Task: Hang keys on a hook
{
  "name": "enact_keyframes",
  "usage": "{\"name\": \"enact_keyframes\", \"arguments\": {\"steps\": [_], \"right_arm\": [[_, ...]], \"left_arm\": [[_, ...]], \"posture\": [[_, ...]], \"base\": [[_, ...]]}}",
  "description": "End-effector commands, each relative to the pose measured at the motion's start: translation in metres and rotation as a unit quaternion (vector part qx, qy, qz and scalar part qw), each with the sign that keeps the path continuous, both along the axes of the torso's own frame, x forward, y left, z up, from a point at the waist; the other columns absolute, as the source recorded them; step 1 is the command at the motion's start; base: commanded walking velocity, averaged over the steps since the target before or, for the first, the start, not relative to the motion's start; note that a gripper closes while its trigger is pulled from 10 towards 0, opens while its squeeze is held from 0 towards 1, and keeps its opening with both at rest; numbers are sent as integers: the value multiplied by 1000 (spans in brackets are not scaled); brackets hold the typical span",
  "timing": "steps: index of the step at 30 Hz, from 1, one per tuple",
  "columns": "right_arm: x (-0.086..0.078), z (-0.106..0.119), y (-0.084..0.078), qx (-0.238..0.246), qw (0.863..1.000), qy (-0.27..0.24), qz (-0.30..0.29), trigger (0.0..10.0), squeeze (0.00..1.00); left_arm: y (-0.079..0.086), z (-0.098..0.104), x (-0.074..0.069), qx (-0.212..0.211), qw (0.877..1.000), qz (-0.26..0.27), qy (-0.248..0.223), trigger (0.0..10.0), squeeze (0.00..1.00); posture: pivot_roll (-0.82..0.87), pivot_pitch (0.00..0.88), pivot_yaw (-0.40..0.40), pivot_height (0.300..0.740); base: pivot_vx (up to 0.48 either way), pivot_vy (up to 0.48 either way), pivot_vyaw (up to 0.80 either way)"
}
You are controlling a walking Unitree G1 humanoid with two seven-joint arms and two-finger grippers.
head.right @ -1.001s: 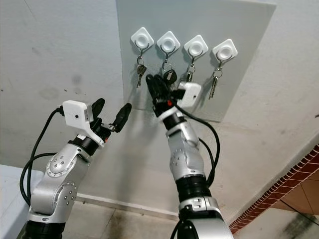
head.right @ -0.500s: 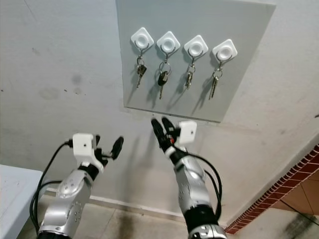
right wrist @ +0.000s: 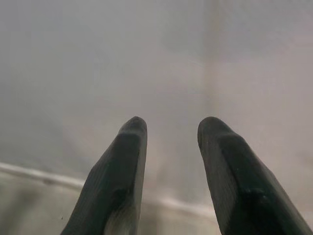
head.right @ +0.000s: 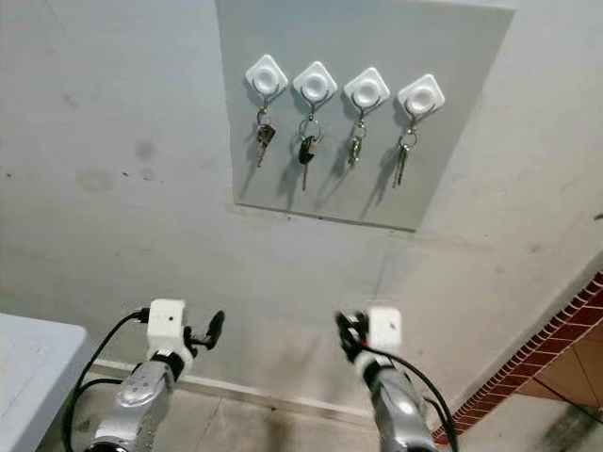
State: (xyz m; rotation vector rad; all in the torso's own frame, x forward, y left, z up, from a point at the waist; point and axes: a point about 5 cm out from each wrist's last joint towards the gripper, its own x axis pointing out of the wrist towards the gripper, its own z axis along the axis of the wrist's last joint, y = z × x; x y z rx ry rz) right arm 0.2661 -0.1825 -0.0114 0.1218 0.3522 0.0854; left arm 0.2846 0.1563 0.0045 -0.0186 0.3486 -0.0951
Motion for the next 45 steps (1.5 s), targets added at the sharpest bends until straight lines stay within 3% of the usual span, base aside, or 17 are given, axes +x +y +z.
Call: {"name": "enact_keyframes", "arguments": {"steps": [1, 8, 13, 15, 25, 27, 35, 36, 43, 45], "right_arm": [[-8, -9, -5, -16, 999, 27, -15, 10000, 0], [-56, -45, -27, -50, 987, 142, -62, 10000, 0], [-73, -56, -30, -58, 979, 180, -75, 10000, 0], [-84, -62, -31, -64, 974, 204, -78, 10000, 0], [-115, -79, -26, -53, 959, 264, -91, 10000, 0], [-127, -84, -29, -44, 951, 285, -116, 10000, 0], [-141, -86, -37, -28, 944, 292, -152, 10000, 0], [-147, -88, -40, -29, 940, 299, -161, 10000, 0], [-156, -91, -40, -27, 933, 318, -168, 10000, 0], [-156, -91, -40, -25, 933, 316, -168, 10000, 0]], "left_arm": [[4, -9, -4, -8, 999, 5, 30, 10000, 0], [19, -39, -28, -57, 989, 45, 132, 10000, 0], [18, -48, -38, -52, 986, 45, 155, 10000, 0], [19, -56, -49, -22, 984, 38, 174, 10000, 0], [27, -73, -77, -17, 975, 57, 214, 10000, 0], [24, -76, -84, 10, 976, 31, 217, 10000, 0], [32, -83, -100, 73, 970, 15, 230, 10000, 0], [34, -85, -105, 104, 967, 11, 232, 10000, 0], [33, -90, -112, 113, 960, 2, 257, 10000, 0], [31, -90, -111, 84, 961, 16, 262, 10000, 0]], "posture": [[-8, 0, 10, 740], [-32, 0, 26, 740], [-32, 0, 27, 740], [-32, 0, 27, 740], [-57, 0, 23, 740], [-72, 0, 35, 740], [-94, 0, 46, 740], [-85, 0, 39, 740], [-75, 0, 23, 740], [-69, 0, 16, 740]], "base": [[0, 0, 0], [0, 0, 0], [0, 0, 0], [0, 0, 0], [0, 0, 0], [0, 0, 0], [0, 0, 0], [0, 0, 0], [0, 0, 0], [0, 0, 0]]}}
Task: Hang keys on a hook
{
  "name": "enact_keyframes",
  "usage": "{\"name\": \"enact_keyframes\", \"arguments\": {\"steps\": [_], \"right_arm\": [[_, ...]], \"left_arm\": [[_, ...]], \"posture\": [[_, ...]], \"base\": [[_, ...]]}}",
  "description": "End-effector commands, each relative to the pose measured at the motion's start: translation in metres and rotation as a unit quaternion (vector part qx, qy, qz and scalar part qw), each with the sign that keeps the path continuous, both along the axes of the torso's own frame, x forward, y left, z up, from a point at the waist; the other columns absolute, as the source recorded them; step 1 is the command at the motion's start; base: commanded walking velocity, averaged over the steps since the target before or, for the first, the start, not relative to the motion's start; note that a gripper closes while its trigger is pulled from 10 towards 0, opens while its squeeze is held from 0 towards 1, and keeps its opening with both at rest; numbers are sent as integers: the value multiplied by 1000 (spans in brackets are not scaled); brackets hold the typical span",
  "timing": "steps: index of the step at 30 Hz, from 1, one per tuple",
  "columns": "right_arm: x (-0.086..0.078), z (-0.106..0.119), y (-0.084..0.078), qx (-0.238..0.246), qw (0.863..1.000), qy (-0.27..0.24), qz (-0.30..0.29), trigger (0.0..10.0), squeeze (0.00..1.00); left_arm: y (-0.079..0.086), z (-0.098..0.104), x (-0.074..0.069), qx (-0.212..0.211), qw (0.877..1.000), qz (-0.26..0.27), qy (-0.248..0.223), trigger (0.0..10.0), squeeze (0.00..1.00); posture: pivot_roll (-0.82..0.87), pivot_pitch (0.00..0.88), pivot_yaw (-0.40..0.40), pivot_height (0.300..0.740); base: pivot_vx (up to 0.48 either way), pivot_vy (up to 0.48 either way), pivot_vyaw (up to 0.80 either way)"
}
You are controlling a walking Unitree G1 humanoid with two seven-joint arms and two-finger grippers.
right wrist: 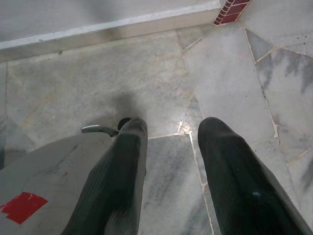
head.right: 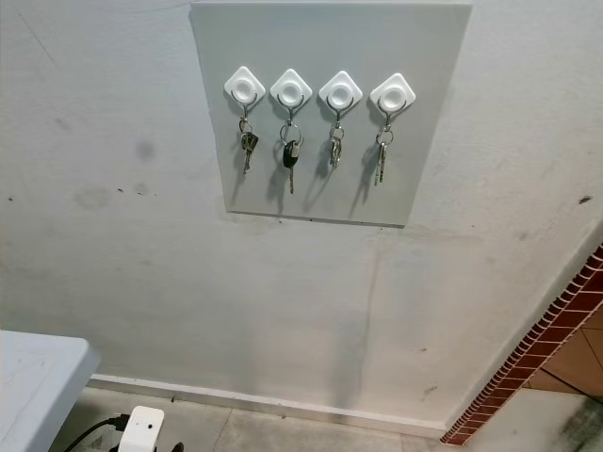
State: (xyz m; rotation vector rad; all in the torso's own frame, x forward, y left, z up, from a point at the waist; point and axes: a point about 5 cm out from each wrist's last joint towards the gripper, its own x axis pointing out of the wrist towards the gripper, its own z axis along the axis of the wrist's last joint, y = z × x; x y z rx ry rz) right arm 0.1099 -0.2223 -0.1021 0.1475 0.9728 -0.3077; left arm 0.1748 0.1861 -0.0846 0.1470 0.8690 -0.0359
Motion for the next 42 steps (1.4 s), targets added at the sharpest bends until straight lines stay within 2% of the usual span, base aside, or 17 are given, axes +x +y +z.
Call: {"name": "enact_keyframes", "arguments": {"steps": [1, 5, 6, 12, 19, 25, 33, 42], "right_arm": [[2, 1, 0, 2, 1000, -5, -5, 10000, 0], [6, 1, 2, 5, 1000, -10, -8, 10000, 0], [8, 1, 4, 9, 1000, -11, -5, 10000, 0], [8, 1, 8, 11, 1000, -10, -2, 10000, 0], [2, -2, 9, 21, 1000, 3, -11, 10000, 0], [-2, -4, 12, 26, 1000, 13, -9, 10000, 0], [-1, -4, 15, 23, 999, 23, 27, 10000, 0], [4, -3, 16, 13, 998, 25, 56, 10000, 0]], "left_arm": [[0, -2, -1, -32, 999, 35, 16, 10000, 0], [-1, -2, -1, -35, 998, 47, 19, 10000, 0], [-3, -3, -2, -54, 997, 58, 21, 10000, 0], [-12, -7, -8, -61, 997, 40, 37, 10000, 0], [-10, -6, -7, -42, 998, 20, 34, 10000, 0], [-6, -6, -9, -41, 998, 44, 33, 10000, 0], [-3, -9, -17, -39, 997, 53, 43, 10000, 0], [-5, -9, -15, -35, 998, 47, 37, 10000, 0]], "posture": [[-67, 0, 15, 740], [-74, 0, 20, 740], [-76, 0, 21, 740], [-77, 0, 25, 740], [-71, 0, 32, 740], [-70, 0, 33, 740], [-44, 0, 12, 740], [-15, 0, -5, 740]], "base": [[0, 0, 0], [0, 0, 0], [0, 0, 0], [0, 0, 0], [0, 0, 0], [0, 0, 0], [0, 0, 0], [0, 0, 0]]}}
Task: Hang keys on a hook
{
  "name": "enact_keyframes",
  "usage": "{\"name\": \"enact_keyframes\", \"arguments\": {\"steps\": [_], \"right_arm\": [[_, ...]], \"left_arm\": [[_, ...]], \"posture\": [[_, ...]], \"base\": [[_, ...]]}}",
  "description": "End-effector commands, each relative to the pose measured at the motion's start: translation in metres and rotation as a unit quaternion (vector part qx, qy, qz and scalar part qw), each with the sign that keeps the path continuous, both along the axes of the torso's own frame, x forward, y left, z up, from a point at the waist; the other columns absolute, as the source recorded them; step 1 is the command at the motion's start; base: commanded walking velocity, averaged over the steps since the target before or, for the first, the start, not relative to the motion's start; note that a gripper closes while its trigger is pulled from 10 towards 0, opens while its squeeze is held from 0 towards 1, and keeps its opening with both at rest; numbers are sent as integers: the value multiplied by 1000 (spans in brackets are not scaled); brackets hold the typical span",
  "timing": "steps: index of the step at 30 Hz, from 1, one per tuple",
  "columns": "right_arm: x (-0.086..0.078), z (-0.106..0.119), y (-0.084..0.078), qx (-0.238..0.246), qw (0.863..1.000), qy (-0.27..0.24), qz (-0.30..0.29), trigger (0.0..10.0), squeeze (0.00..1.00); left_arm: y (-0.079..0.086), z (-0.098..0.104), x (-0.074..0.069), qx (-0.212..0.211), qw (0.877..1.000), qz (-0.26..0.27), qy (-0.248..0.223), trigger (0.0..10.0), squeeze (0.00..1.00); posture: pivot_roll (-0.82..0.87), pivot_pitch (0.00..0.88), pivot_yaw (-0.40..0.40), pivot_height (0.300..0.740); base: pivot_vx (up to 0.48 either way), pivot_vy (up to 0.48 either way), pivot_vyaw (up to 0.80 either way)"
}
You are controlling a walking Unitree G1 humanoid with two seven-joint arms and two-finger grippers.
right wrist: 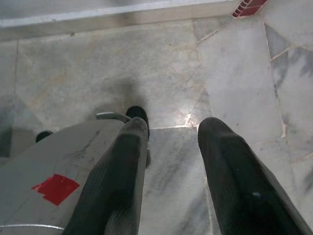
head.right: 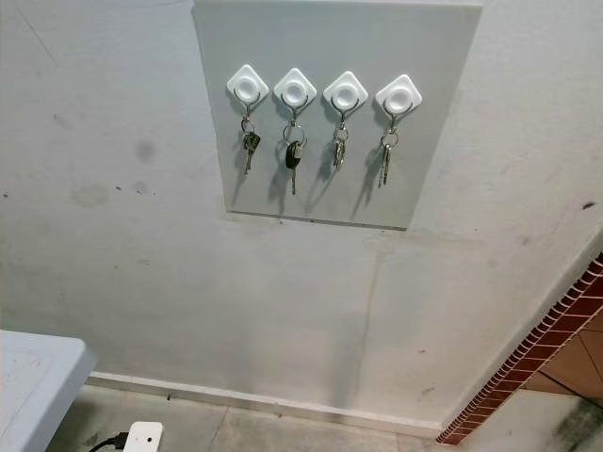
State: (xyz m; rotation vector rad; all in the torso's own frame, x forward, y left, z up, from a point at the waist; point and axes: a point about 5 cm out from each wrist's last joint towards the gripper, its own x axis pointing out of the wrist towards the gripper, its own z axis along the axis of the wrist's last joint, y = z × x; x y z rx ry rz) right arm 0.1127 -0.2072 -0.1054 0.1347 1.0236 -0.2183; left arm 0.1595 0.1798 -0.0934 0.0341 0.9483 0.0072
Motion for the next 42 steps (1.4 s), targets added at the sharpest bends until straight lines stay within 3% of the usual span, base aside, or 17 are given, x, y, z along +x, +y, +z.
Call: {"name": "enact_keyframes", "arguments": {"steps": [1, 19, 42], "right_arm": [[2, 0, 1, -5, 1000, 4, 15, 10000, 0], [22, 6, 8, -14, 997, -17, 73, 10000, 0], [30, 9, 8, -15, 997, -36, 61, 10000, 0]], "left_arm": [[2, 0, 0, 5, 1000, 3, -1, 10000, 0], [-1, 2, 5, -9, 1000, 5, -9, 10000, 0], [-3, 2, 5, -16, 1000, 8, -7, 10000, 0]], "posture": [[-15, 0, -5, 740], [-8, 0, -16, 740], [-19, 0, -14, 740]], "base": [[0, 0, 0], [0, 0, 0], [0, -468, 0]]}}
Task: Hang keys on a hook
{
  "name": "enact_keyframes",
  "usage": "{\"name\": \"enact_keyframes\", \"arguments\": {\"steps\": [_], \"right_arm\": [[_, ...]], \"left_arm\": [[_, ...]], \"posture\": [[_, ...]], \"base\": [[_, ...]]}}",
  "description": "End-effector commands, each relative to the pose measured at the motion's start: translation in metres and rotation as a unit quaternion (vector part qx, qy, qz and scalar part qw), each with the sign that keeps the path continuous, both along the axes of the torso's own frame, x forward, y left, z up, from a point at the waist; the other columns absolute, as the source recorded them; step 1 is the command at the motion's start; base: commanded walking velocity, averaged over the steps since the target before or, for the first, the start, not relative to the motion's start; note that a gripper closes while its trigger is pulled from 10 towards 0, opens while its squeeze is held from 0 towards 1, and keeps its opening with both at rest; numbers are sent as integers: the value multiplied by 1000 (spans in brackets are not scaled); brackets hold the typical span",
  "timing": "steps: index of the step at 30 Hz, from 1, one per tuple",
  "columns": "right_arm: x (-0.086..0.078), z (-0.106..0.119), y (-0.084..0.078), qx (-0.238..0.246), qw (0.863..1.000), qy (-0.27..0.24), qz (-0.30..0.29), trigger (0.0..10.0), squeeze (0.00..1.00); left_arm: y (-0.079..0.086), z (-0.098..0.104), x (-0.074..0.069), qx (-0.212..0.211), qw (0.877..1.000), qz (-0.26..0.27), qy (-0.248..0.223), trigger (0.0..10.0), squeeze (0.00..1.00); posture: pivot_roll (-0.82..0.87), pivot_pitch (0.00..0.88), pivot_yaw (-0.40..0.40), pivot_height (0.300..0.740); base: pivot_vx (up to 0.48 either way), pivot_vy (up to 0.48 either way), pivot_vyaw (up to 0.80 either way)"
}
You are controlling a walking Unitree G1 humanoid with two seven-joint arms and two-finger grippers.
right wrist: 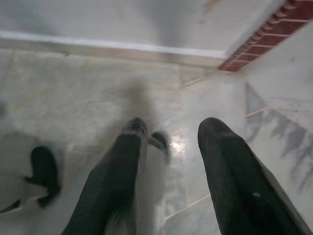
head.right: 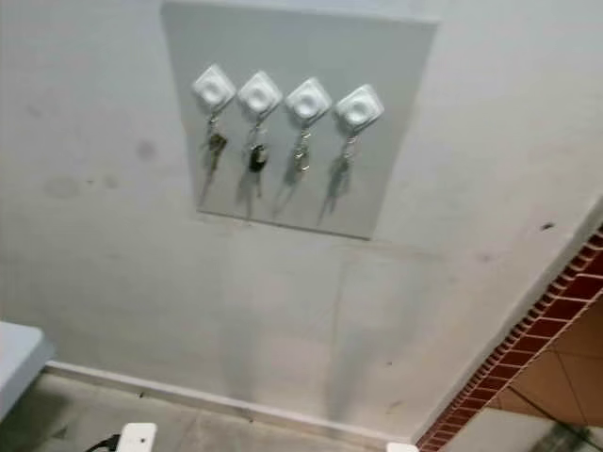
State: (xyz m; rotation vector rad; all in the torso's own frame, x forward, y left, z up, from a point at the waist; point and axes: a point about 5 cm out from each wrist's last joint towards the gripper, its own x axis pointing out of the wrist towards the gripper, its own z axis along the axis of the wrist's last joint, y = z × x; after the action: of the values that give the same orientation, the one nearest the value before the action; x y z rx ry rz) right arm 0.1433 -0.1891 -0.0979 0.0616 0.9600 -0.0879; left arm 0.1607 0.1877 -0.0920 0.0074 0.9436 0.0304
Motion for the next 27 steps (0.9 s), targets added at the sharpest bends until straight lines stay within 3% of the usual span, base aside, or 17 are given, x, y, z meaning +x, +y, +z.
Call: {"name": "enact_keyframes", "arguments": {"steps": [1, 27], "right_arm": [[-1, 1, -10, -10, 1000, -3, -10, 10000, 0], [3, 3, -8, -2, 1000, -10, -22, 10000, 0]], "left_arm": [[-11, 1, 4, -10, 1000, -8, -5, 10000, 0], [-9, 1, 6, -5, 1000, -9, -4, 10000, 0]], "posture": [[-20, 0, -12, 740], [-18, 0, -9, 740]], "base": [[0, -480, 0], [0, -480, 0]]}}
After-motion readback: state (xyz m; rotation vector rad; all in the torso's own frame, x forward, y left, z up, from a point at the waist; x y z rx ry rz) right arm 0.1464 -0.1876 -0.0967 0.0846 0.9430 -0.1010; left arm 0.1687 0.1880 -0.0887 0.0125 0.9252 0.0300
